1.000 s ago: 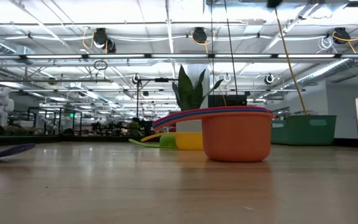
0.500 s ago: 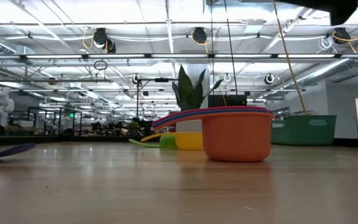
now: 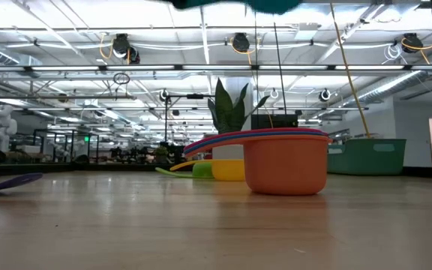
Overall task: Nest measuring cups in basket
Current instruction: Stack the light blue measuring cup on top of the red measuring cup
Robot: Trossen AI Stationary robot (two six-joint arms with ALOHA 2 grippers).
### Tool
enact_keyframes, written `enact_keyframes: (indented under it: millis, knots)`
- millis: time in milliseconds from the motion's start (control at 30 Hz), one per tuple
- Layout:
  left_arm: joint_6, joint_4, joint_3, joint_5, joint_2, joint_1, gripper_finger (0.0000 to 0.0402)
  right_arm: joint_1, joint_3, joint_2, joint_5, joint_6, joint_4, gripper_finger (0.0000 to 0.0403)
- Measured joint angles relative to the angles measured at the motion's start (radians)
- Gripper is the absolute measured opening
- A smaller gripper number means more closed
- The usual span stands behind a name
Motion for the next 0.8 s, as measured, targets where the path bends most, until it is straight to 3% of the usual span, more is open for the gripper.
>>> enact_keyframes:
  millis: [133, 467, 800]
  knots:
    - [-0.001, -0.035, 0.000, -0.052, 0.024, 0.023, 0.0008, 0.023, 0.000, 0.000, 0.000, 0.025, -0.008, 0.0125]
    - [-0.016, -0.017, 0.000, -0.032, 0.108, 0.081, 0.0007, 0.034, 0.000, 0.000, 0.003, -0.014, -0.003, 0.0125]
    - [-0.028, -0.047, -0.001, -0.035, 0.133, 0.105, 0.0006, 0.046, 0.000, 0.000, 0.133, -0.176, 0.048, 0.0125]
